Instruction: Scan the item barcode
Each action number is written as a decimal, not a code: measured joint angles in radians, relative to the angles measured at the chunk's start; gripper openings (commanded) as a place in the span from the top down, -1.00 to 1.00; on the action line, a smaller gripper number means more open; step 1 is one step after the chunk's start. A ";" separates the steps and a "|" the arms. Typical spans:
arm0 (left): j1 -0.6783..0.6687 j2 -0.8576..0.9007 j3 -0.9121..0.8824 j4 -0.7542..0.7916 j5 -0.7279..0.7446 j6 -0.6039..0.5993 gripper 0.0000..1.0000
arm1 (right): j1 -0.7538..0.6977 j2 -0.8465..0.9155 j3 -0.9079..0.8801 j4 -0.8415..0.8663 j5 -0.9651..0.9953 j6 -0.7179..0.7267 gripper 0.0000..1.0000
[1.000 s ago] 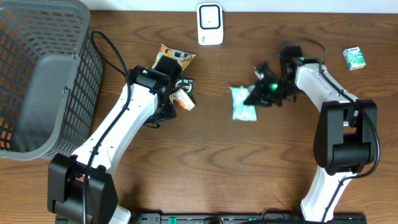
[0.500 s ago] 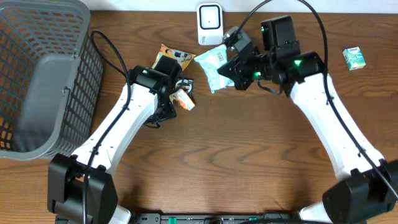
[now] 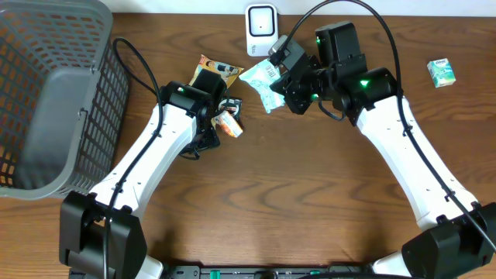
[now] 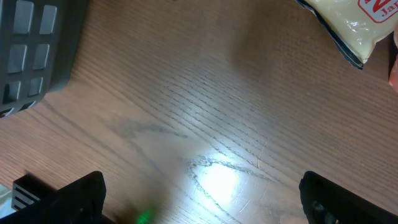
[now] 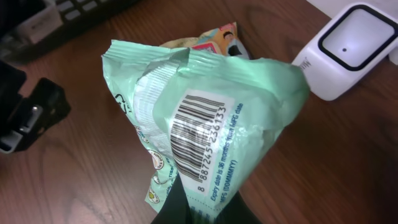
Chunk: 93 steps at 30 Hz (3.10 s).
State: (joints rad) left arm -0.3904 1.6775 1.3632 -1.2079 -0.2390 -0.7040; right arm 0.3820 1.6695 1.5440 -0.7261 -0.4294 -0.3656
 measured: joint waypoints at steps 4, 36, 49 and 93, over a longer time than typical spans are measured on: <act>0.000 0.000 0.000 0.000 0.000 0.000 -0.96 | 0.000 0.000 0.000 0.000 0.010 -0.005 0.98; 0.000 0.000 0.000 0.000 0.000 0.000 -0.96 | -0.035 0.198 -0.164 -0.098 0.205 0.169 0.11; 0.000 0.000 0.000 0.000 0.000 0.000 -0.95 | -0.074 0.198 -0.122 -0.259 -0.010 0.480 -0.20; 0.000 0.000 0.000 0.000 0.000 0.000 -0.95 | -0.252 0.197 -0.398 0.150 -0.166 0.982 -0.08</act>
State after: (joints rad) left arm -0.3904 1.6775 1.3632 -1.2083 -0.2390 -0.7040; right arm 0.1303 1.8668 1.1461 -0.5762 -0.5957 0.6159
